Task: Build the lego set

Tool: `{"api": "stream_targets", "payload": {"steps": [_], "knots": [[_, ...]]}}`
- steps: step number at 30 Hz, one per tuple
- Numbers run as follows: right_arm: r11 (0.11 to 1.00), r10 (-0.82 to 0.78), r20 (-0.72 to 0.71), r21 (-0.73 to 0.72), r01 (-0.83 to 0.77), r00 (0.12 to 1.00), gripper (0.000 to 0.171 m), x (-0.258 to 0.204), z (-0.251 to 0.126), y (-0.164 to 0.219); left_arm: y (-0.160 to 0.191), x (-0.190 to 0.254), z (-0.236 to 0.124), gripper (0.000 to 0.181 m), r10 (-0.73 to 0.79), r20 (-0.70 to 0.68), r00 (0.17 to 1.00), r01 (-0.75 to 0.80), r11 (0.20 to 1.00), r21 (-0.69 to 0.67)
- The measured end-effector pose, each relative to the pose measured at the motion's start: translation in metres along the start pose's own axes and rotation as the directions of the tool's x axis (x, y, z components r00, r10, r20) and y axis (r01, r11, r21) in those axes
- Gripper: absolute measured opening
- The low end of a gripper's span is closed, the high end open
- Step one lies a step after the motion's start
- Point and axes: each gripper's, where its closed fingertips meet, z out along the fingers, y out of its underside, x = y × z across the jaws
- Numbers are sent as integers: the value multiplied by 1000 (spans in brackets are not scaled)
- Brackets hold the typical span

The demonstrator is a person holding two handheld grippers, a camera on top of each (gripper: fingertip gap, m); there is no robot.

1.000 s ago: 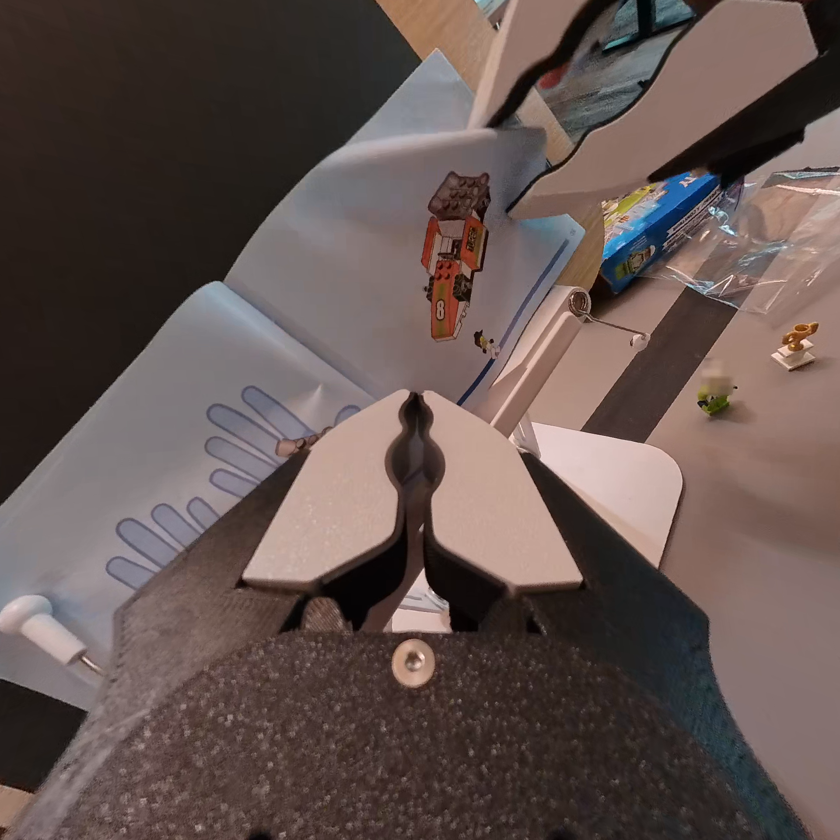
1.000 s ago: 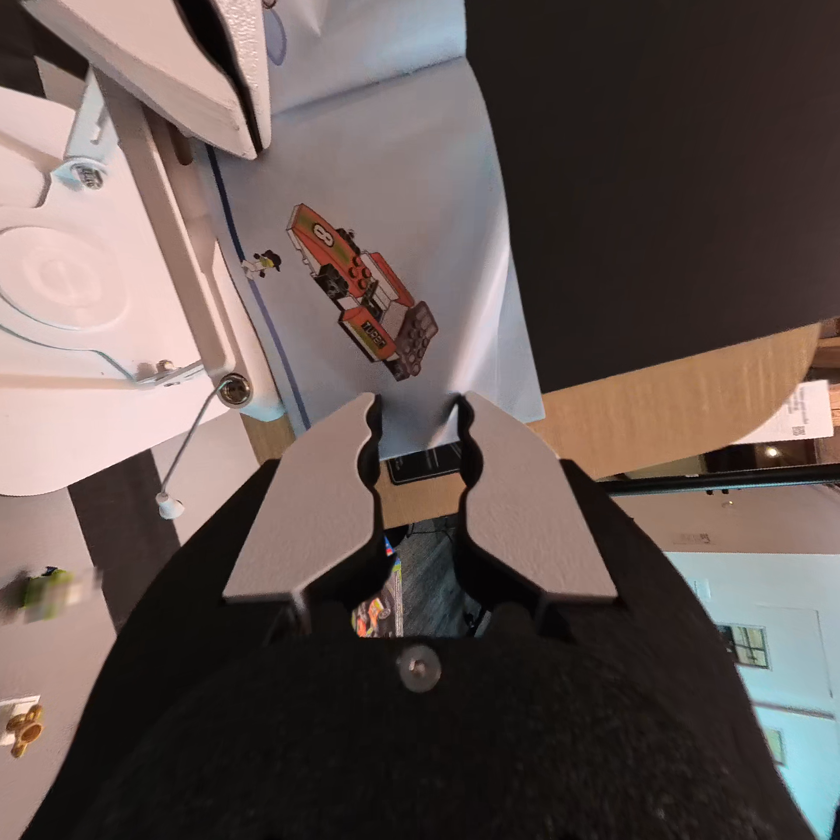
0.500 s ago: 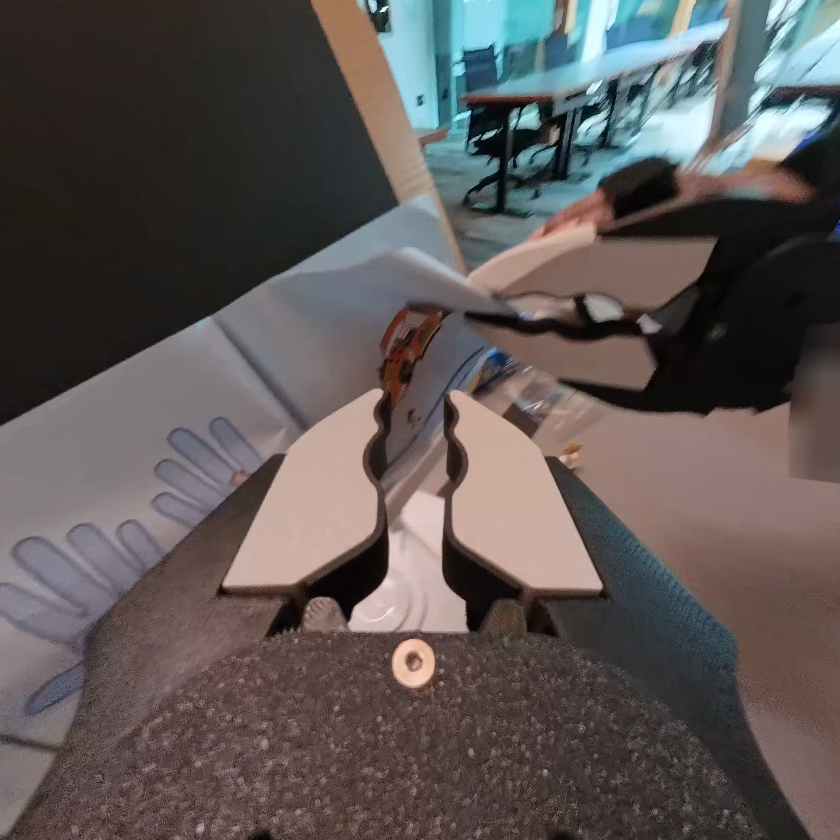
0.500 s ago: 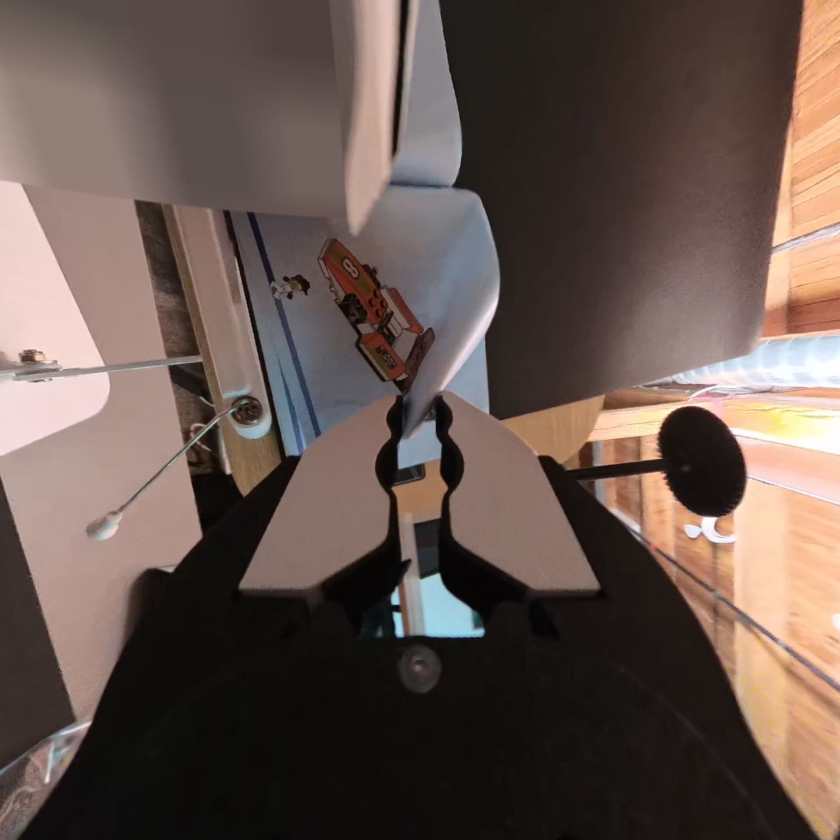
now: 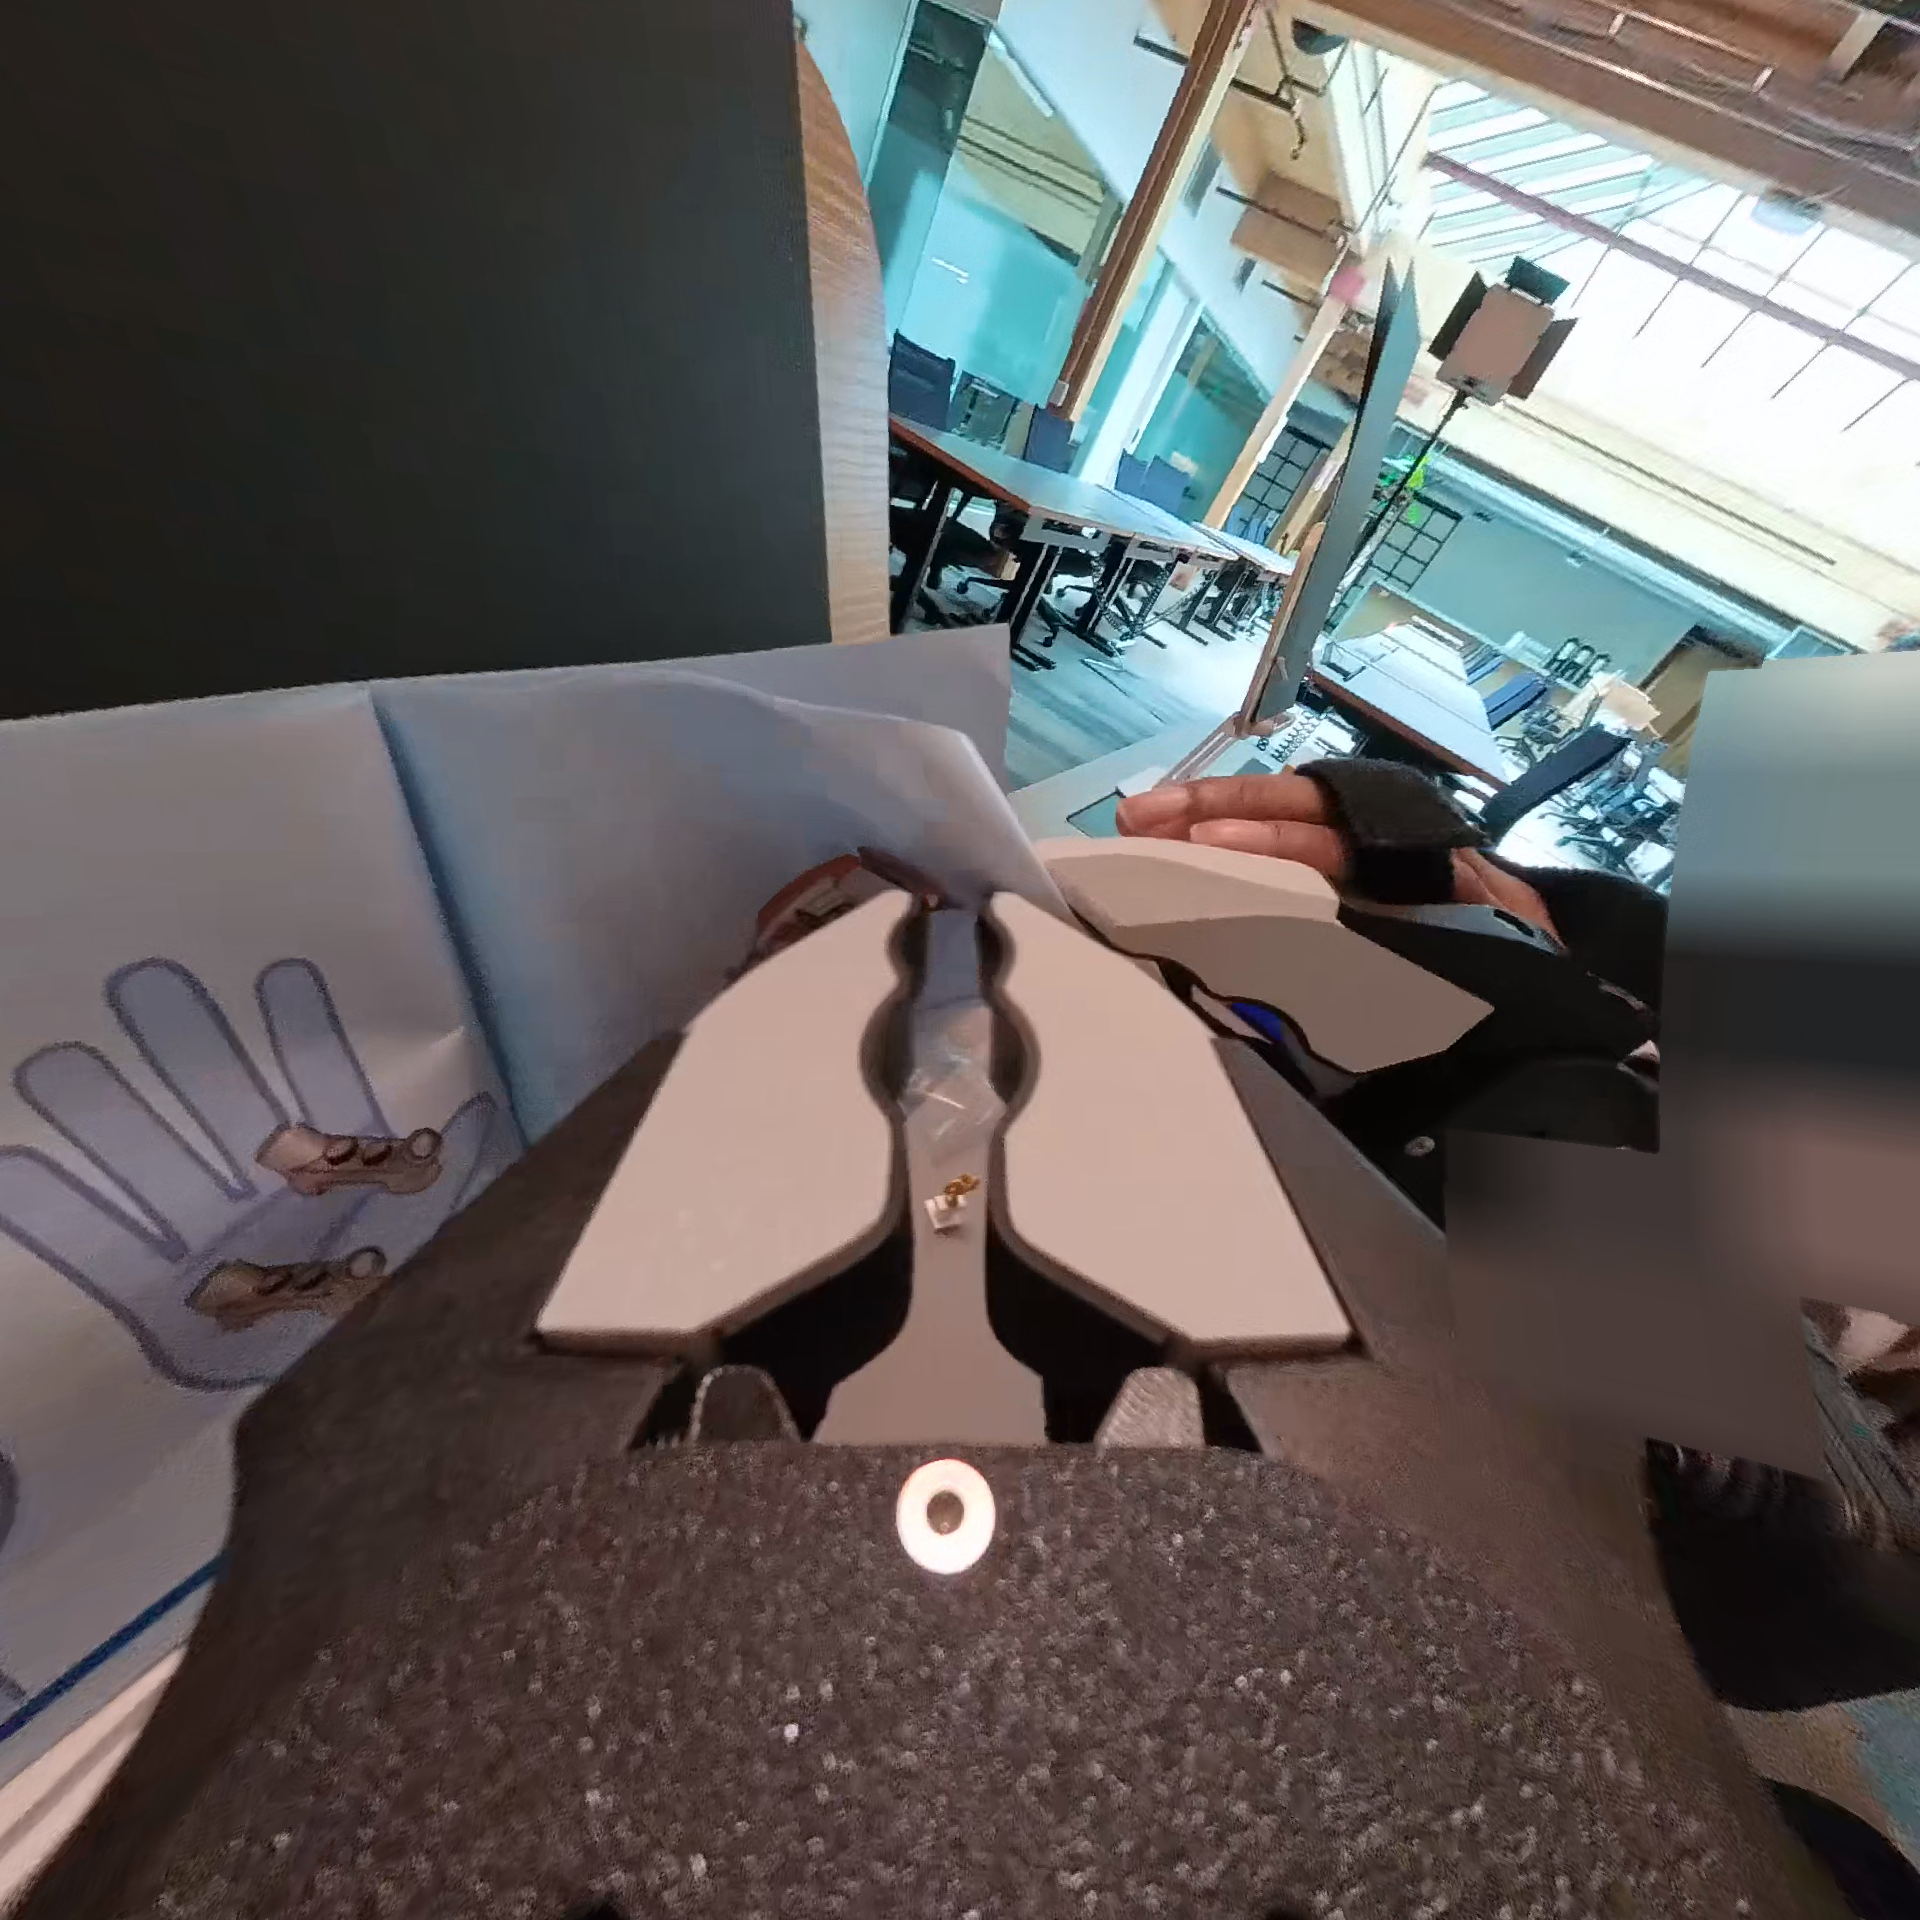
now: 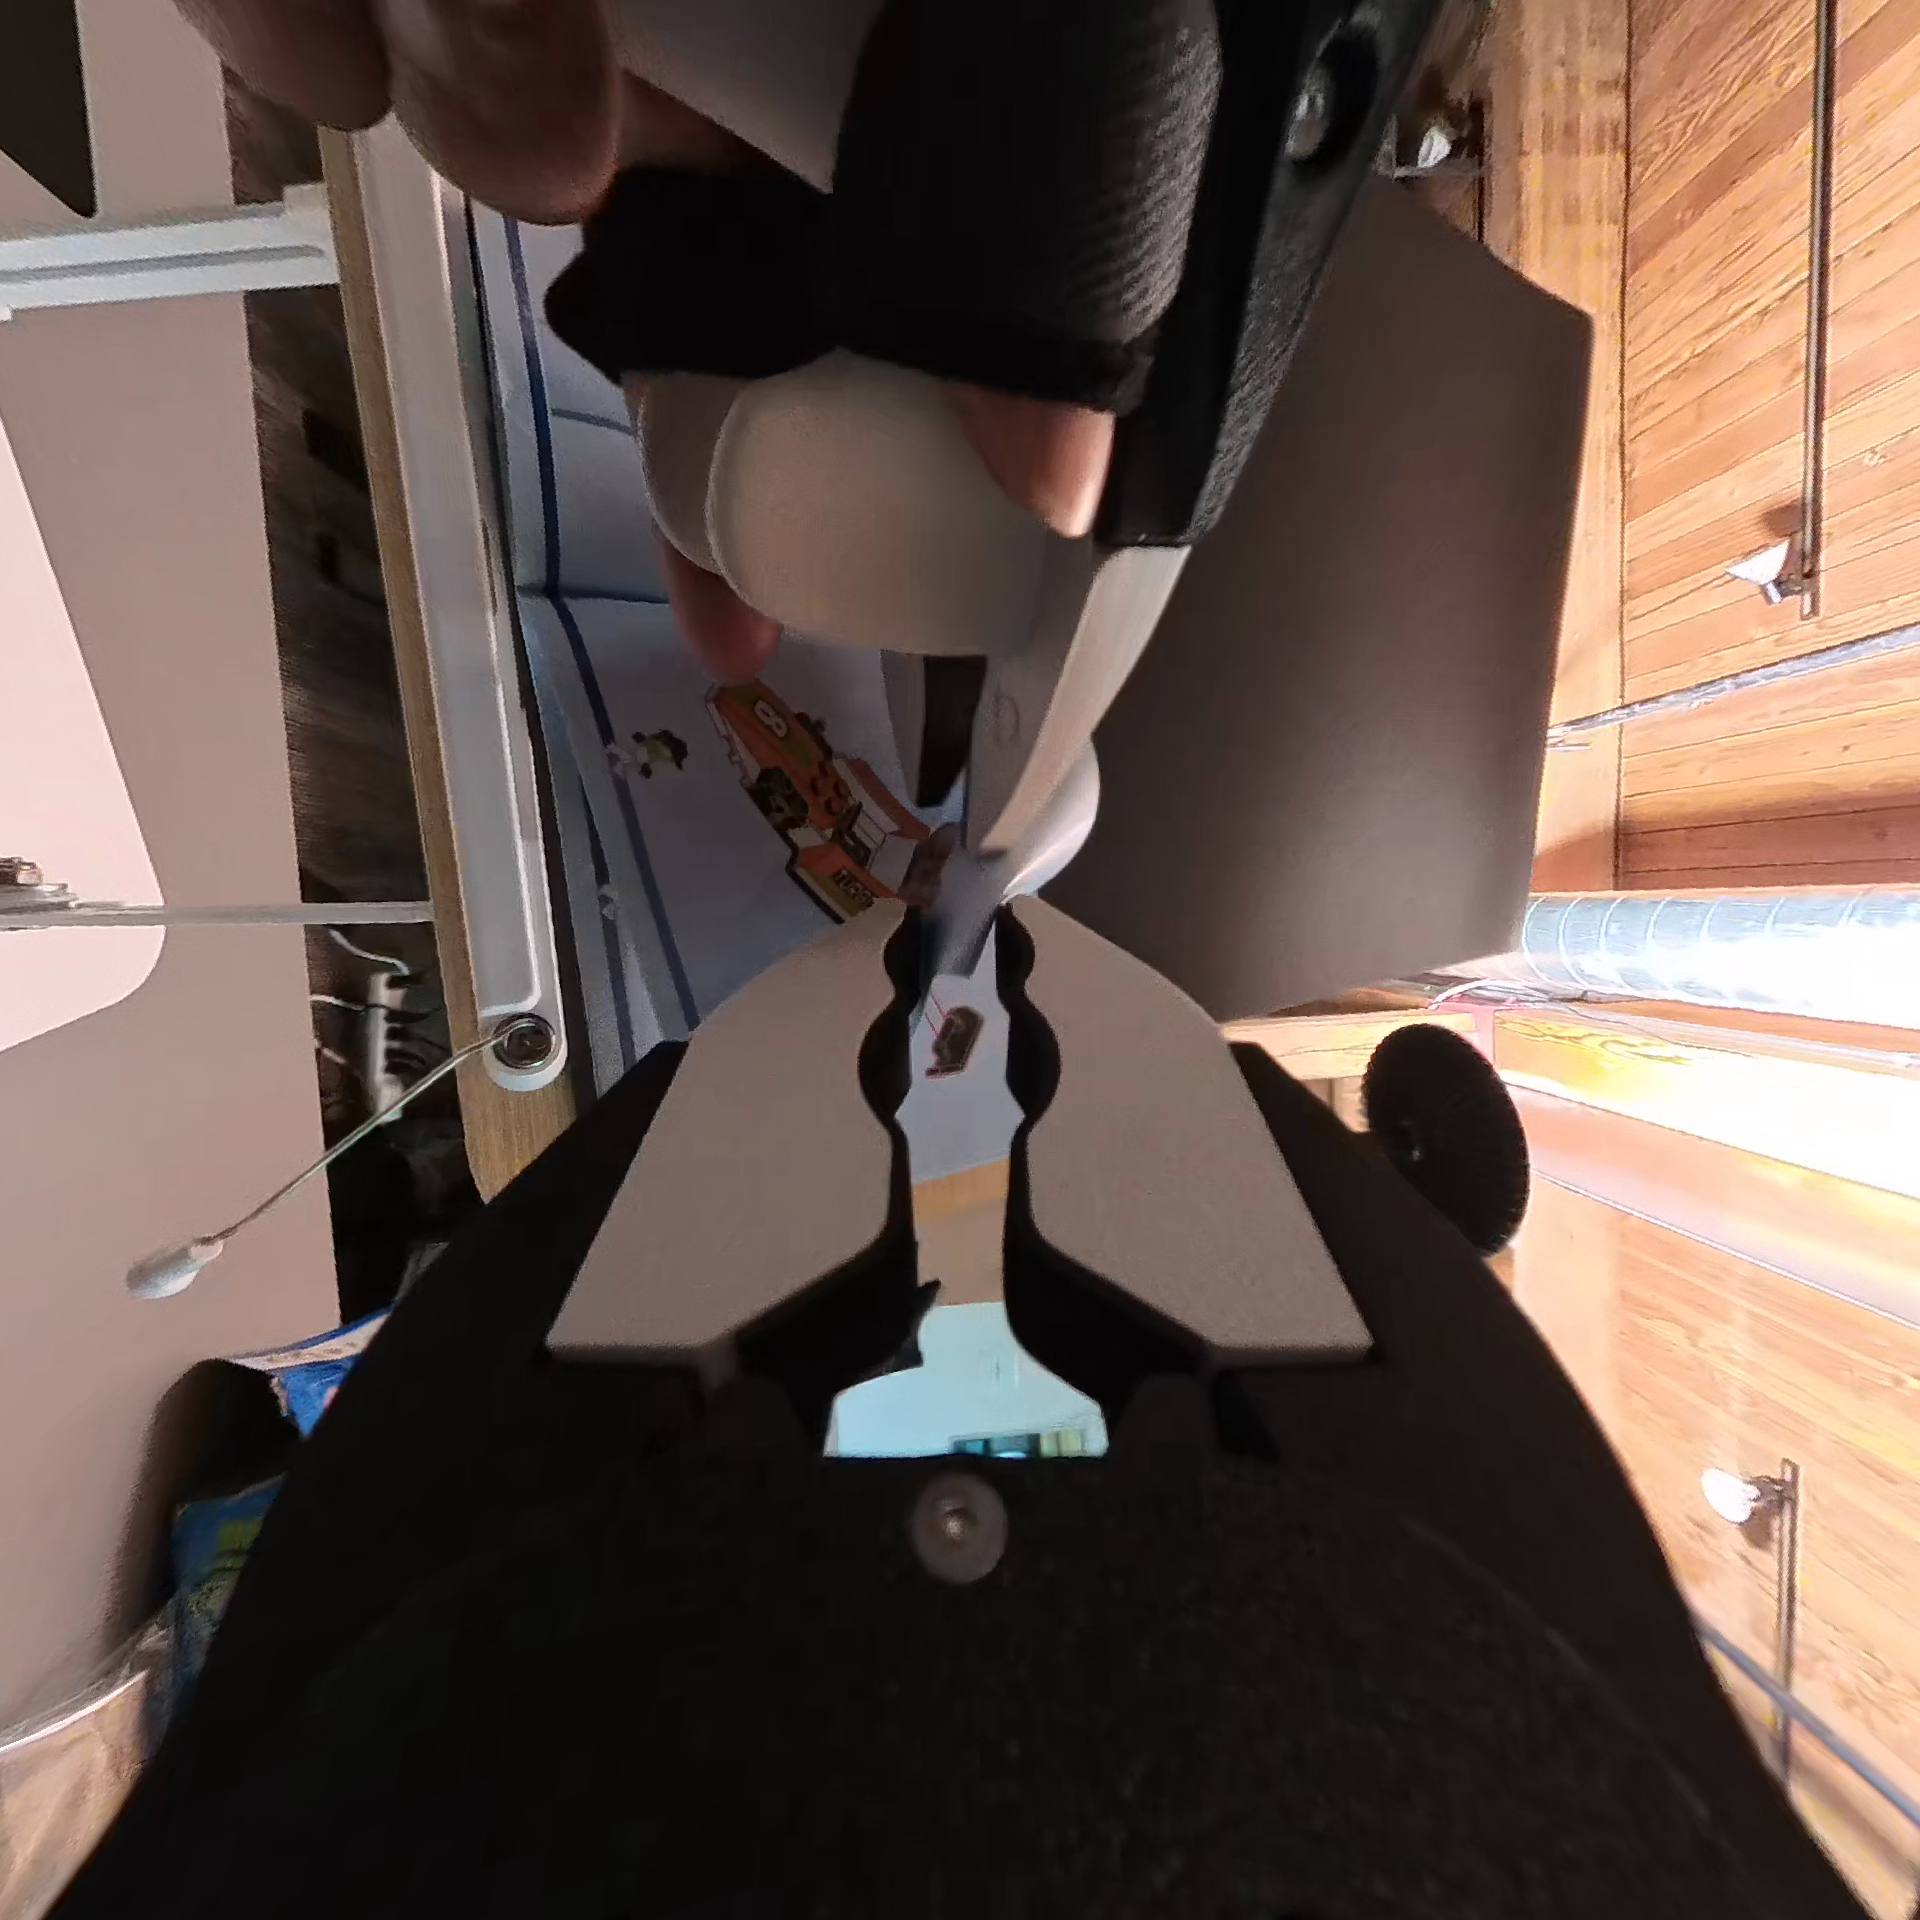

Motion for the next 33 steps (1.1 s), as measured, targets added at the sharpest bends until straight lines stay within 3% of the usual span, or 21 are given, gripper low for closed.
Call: {"api": "stream_targets", "payload": {"steps": [4,8,12,15,21,28,31,33], "knots": [[1000,-19,-11,23,20,1000,12,-2,-2,-8,1,-3,-4,0,28,11,1000,-28,1000,7],[1000,-9,-20,19,9,1000,11,2,-2,-9,1,12,-12,26,-6,-98,995,9,1000,23],[998,-52,-29,33,53,998,11,1,-2,-13,-3,12,-13,30,-89,-129,988,95,995,43],[996,-77,-33,32,78,996,11,-2,-1,-16,-2,5,-9,18,-74,-76,994,77,996,37],[998,-49,-11,37,49,999,12,-5,-4,-14,4,4,-9,12,-56,-67,996,57,998,21],[966,243,179,45,-255,953,26,-15,-12,-9,10,-7,-10,6,-42,-43,998,43,999,12],[886,438,295,16,-463,849,32,-16,-18,-6,11,-9,-11,6,-36,-41,999,36,999,10],[778,585,381,-16,-628,716,33,-13,-22,-6,11,-11,-13,5,-29,-38,999,30,1000,11]]}}
